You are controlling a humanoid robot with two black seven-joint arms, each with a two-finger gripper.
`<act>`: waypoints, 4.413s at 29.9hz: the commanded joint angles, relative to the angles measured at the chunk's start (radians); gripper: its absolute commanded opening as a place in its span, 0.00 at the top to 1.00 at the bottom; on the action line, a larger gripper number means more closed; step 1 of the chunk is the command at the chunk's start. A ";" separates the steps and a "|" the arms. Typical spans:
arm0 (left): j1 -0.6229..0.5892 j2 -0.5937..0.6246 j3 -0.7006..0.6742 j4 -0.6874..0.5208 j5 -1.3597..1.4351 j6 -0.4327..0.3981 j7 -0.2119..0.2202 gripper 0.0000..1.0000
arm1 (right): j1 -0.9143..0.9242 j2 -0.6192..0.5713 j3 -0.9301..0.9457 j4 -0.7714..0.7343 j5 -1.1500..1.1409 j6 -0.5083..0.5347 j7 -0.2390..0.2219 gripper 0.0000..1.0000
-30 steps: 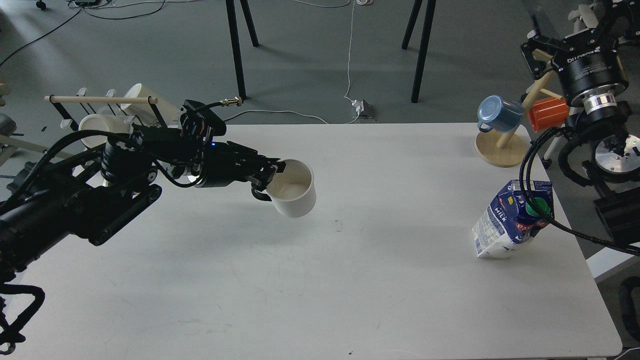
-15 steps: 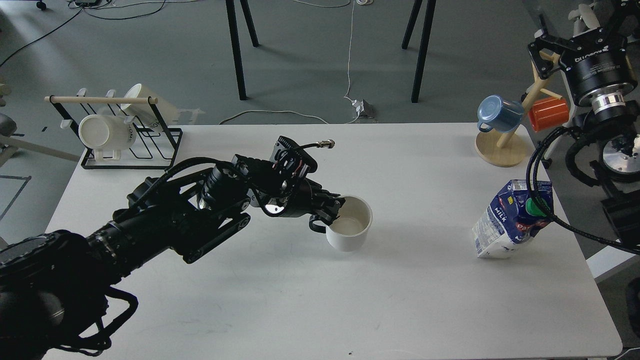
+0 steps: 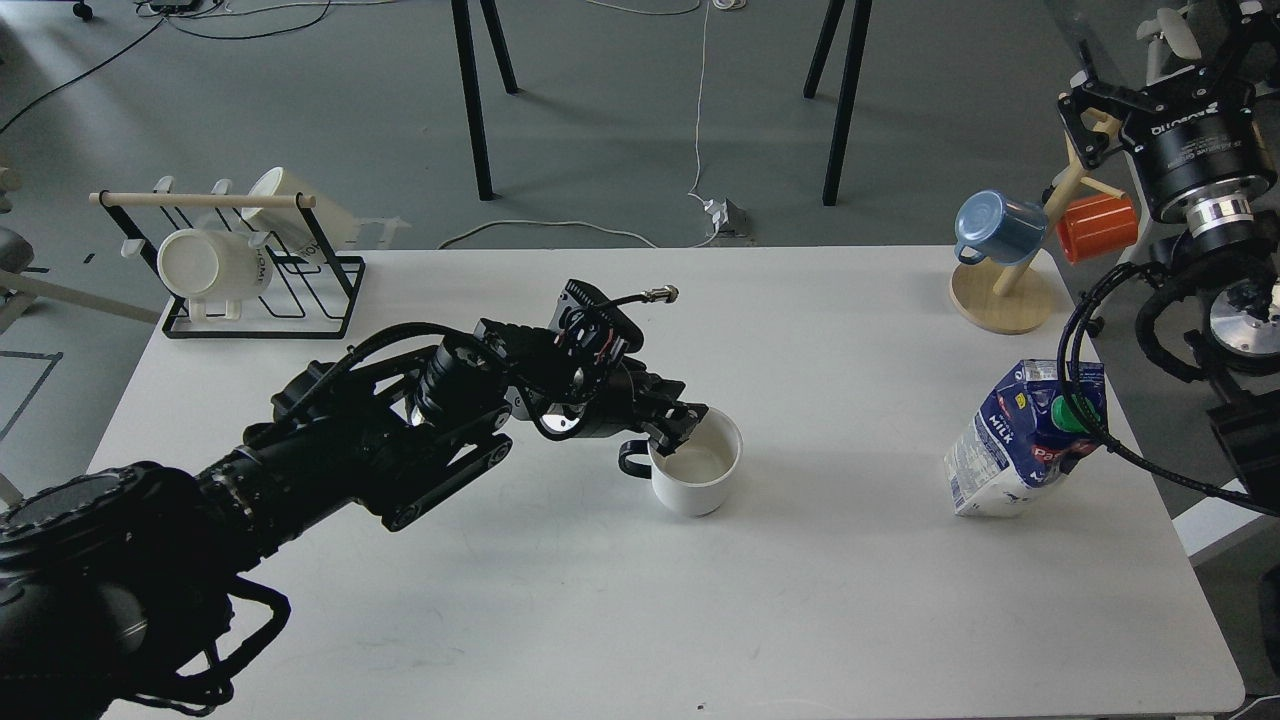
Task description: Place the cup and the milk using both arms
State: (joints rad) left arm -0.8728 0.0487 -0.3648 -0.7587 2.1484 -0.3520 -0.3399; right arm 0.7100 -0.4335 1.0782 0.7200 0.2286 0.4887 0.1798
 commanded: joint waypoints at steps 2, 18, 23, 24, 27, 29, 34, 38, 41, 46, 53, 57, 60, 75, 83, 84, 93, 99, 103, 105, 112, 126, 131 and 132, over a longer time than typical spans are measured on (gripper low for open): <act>-0.002 0.048 -0.075 -0.021 -0.189 0.005 -0.001 0.28 | -0.026 -0.030 0.003 0.024 0.000 0.000 0.000 0.01; -0.029 0.206 -0.440 -0.054 -1.310 0.041 -0.056 0.01 | -0.403 -0.156 0.172 0.338 0.006 0.000 -0.002 0.01; -0.006 0.261 -0.459 -0.021 -1.735 -0.007 -0.053 0.01 | -0.625 -0.156 0.272 0.476 0.086 0.000 -0.003 0.01; 0.003 0.269 -0.459 -0.001 -1.813 -0.008 -0.053 0.01 | -0.680 -0.156 0.281 0.513 0.097 0.000 0.000 0.01; 0.024 0.273 -0.457 0.060 -1.971 -0.022 -0.050 0.00 | -0.817 -0.139 0.310 0.601 0.104 0.000 0.006 0.01; 0.037 0.277 -0.459 0.099 -2.032 -0.059 -0.048 0.00 | -0.898 -0.120 0.327 0.653 0.103 0.000 0.009 0.01; 0.086 0.306 -0.464 0.131 -2.136 -0.110 -0.048 0.00 | -1.087 -0.062 0.345 0.723 0.103 0.000 0.024 0.01; 0.116 0.316 -0.464 0.131 -2.230 -0.120 -0.048 0.00 | -1.185 -0.025 0.315 0.724 0.095 0.000 0.023 0.01; 0.117 0.315 -0.462 0.131 -2.234 -0.119 -0.048 0.00 | -1.227 0.022 0.270 0.724 0.092 0.000 0.023 0.01; 0.109 0.315 -0.457 0.131 -2.233 -0.114 -0.047 0.00 | -1.209 0.061 0.259 0.713 0.091 0.000 0.023 0.01; 0.107 0.315 -0.456 0.137 -2.231 -0.110 -0.036 0.00 | -1.040 0.090 0.178 0.629 0.052 0.000 0.017 0.02; 0.104 0.313 -0.460 0.151 -2.231 -0.108 -0.030 0.00 | -0.985 0.110 0.138 0.610 0.052 0.000 0.018 0.02; 0.103 0.313 -0.459 0.163 -2.231 -0.114 -0.028 0.00 | -0.969 0.114 0.111 0.608 0.051 0.000 0.018 0.02; 0.106 0.333 -0.456 0.168 -2.231 -0.120 -0.030 0.00 | -0.949 0.144 0.098 0.566 0.051 0.000 0.024 0.31; 0.110 0.330 -0.453 0.168 -2.230 -0.108 -0.030 0.00 | -0.937 0.142 0.089 0.566 0.051 0.000 0.023 0.52; 0.110 0.330 -0.451 0.168 -2.230 -0.108 -0.030 0.00 | -0.937 0.142 0.089 0.566 0.051 0.000 0.023 0.53; 0.109 0.329 -0.450 0.168 -2.230 -0.105 -0.028 0.00 | -0.940 0.140 0.086 0.575 0.049 0.000 0.020 0.57; 0.110 0.330 -0.450 0.168 -2.228 -0.105 -0.028 0.00 | -0.946 0.141 0.080 0.581 0.044 0.000 0.018 0.62; 0.110 0.332 -0.450 0.173 -2.228 -0.105 -0.027 0.00 | -0.954 0.141 0.057 0.630 0.043 0.000 0.017 0.62; 0.109 0.332 -0.448 0.173 -2.228 -0.105 -0.027 0.00 | -0.954 0.141 0.037 0.657 0.043 0.000 0.017 0.62; 0.106 0.332 -0.447 0.177 -2.227 -0.104 -0.025 0.00 | -0.937 0.153 -0.033 0.710 -0.055 0.000 0.015 0.62; 0.115 0.330 -0.447 0.199 -2.227 -0.107 -0.025 0.00 | -0.808 0.328 -0.202 0.569 -0.097 0.000 0.004 0.62; 0.113 0.327 -0.445 0.214 -2.227 -0.108 -0.025 0.00 | -0.808 0.335 -0.205 0.552 -0.097 0.000 0.004 0.62; 0.113 0.327 -0.445 0.214 -2.227 -0.108 -0.025 0.00 | -0.808 0.335 -0.205 0.552 -0.097 0.000 0.004 0.61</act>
State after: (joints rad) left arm -0.7585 0.3767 -0.8105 -0.5490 -0.0778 -0.4593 -0.3650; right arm -0.0986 -0.0988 0.8739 1.2746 0.1320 0.4887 0.1840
